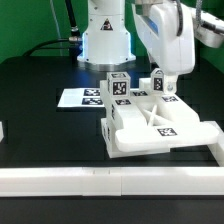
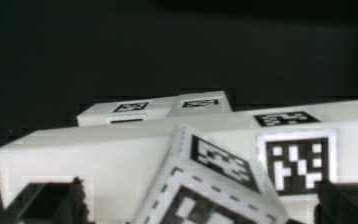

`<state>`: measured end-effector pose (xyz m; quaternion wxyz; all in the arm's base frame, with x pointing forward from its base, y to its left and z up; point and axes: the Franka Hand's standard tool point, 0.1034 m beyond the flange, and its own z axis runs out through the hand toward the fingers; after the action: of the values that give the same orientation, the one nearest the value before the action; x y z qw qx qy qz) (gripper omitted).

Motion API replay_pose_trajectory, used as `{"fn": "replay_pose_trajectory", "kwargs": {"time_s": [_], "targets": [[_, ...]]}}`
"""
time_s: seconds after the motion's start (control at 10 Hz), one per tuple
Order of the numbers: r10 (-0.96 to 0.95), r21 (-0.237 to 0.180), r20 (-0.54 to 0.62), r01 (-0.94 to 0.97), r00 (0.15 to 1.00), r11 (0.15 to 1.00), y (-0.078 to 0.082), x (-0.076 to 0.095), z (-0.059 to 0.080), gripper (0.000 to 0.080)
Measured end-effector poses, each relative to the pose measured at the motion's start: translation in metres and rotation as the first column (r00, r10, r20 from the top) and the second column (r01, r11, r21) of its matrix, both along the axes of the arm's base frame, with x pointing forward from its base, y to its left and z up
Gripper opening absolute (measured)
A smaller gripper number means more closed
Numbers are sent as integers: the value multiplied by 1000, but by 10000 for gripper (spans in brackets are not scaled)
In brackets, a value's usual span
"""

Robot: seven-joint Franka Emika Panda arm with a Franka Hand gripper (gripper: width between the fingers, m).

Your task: Assemble chair

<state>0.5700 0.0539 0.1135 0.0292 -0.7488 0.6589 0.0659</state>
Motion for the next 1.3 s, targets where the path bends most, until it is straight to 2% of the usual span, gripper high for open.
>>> {"fn": "replay_pose_trajectory", "kwargs": {"time_s": [0.3,0.6,0.8,1.3], "targets": [[276,-2,25,-276,961,961,0,1,2,649],[533,-14,58,-533,844,846,3,2,3,649],[615,-15,66,-615,786,788,7,2,3,649],[822,-24,96,-824,562,566,4,1,2,649]]}}
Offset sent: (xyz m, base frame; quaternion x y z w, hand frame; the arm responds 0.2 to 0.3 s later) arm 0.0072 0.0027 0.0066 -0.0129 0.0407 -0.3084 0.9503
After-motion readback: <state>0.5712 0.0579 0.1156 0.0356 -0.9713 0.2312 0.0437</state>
